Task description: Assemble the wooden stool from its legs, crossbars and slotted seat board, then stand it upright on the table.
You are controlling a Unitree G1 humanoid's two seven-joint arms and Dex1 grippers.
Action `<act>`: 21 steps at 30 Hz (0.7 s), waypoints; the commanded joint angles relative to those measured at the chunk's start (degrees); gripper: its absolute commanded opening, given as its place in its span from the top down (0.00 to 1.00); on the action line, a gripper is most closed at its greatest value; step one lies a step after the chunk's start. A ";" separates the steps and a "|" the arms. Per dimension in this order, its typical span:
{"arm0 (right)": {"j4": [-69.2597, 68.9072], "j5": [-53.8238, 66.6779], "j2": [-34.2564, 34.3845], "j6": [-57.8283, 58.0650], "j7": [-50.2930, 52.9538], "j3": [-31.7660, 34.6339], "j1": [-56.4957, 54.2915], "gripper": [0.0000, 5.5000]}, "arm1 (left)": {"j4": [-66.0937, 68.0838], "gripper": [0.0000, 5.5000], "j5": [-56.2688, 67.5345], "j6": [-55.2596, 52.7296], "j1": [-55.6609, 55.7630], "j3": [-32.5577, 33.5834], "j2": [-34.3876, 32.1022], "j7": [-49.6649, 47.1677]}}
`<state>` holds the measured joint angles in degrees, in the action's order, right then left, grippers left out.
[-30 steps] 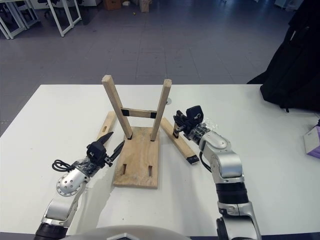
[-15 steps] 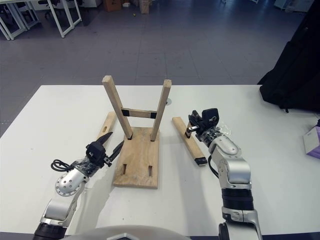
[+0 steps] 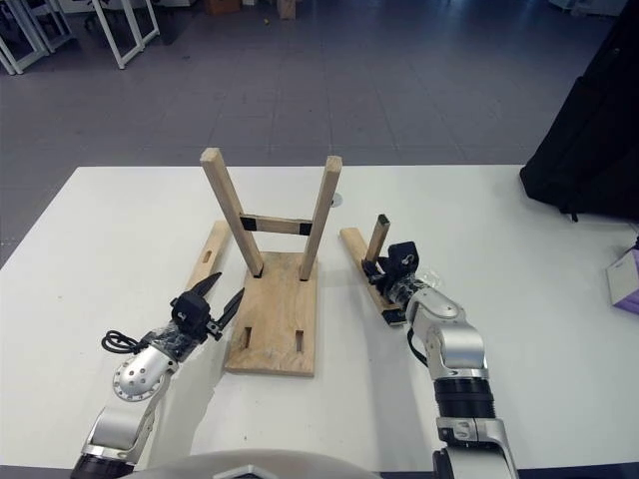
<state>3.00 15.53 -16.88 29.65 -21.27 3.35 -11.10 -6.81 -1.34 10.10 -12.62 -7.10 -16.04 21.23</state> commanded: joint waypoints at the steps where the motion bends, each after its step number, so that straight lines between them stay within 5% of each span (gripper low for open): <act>1: -1.45 0.17 0.54 -1.08 1.69 1.88 -1.52 0.58 | 1.48 0.52 0.18 1.08 2.44 0.02 -0.65 0.96; 21: -10.82 1.45 -0.70 4.21 4.52 5.02 -13.46 0.58 | 1.76 0.52 -0.12 1.83 0.68 -0.33 -0.01 0.41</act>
<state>-7.10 16.13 -17.21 32.66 -17.38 7.86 -22.66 -5.21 -1.32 11.71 -11.50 -7.06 -16.18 21.84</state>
